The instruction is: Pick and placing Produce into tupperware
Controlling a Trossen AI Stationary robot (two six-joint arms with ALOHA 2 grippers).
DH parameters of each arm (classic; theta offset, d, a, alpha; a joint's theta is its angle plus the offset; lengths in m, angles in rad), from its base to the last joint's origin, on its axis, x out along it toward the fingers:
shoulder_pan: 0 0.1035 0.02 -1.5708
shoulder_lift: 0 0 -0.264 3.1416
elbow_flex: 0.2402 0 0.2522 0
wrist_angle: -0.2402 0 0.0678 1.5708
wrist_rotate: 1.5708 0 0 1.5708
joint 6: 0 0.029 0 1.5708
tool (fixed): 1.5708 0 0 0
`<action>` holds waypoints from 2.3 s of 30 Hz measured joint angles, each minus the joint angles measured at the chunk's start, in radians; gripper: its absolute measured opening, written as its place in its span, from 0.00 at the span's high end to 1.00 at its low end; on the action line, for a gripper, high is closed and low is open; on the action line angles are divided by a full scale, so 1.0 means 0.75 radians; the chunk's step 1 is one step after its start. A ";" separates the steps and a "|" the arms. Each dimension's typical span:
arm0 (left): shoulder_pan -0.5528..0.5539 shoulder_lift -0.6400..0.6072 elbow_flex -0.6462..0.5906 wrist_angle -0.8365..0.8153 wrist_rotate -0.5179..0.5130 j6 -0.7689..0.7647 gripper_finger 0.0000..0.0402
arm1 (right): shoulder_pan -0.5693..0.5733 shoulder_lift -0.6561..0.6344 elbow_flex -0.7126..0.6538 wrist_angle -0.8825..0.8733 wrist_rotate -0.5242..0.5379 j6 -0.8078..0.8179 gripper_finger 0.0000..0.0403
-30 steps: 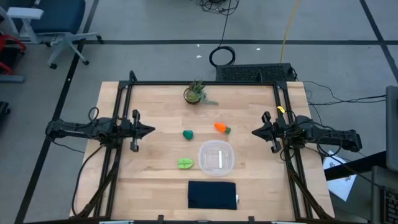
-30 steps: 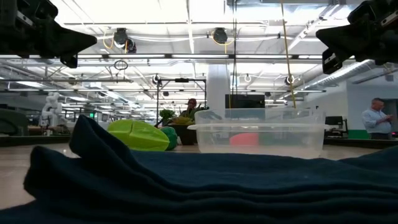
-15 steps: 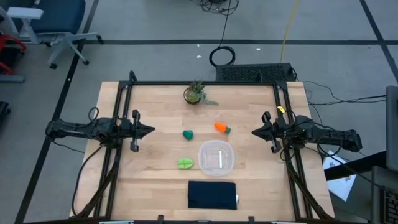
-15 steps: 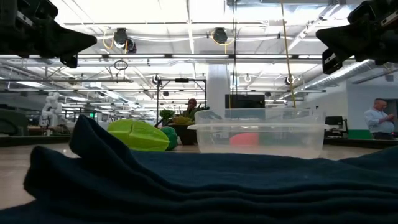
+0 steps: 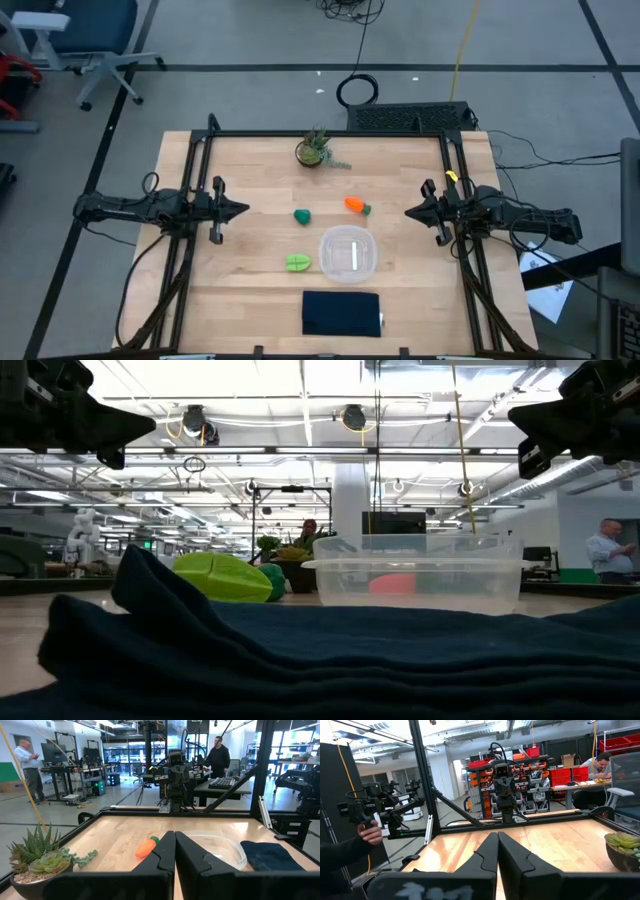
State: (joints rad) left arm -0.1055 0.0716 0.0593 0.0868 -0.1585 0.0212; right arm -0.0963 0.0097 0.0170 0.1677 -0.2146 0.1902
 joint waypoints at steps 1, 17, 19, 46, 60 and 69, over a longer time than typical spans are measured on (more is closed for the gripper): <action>0.000 0.000 0.000 0.000 0.000 0.000 0.98 | 0.000 0.000 0.000 0.000 0.000 0.000 1.00; 0.000 0.000 -0.001 0.063 0.002 -0.079 0.98 | 0.000 0.000 0.000 0.000 0.000 -0.031 1.00; 0.000 0.000 -0.001 0.049 0.002 -0.080 0.98 | 0.000 0.000 0.000 0.000 0.000 -0.069 1.00; 0.000 0.000 -0.001 -0.122 0.002 -0.027 0.98 | 0.000 0.000 0.000 0.000 0.010 -0.170 1.00; 0.000 0.000 -0.001 -0.121 0.001 -0.034 0.98 | 0.000 0.000 0.000 0.000 0.011 -0.170 1.00; 0.000 0.000 -0.001 -0.121 0.001 -0.035 0.98 | 0.000 0.007 0.000 0.000 0.011 -0.133 1.00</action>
State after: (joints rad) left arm -0.1051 0.0719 0.0589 -0.0040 -0.1577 -0.0048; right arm -0.0963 0.0150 0.0170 0.1673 -0.2062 0.0902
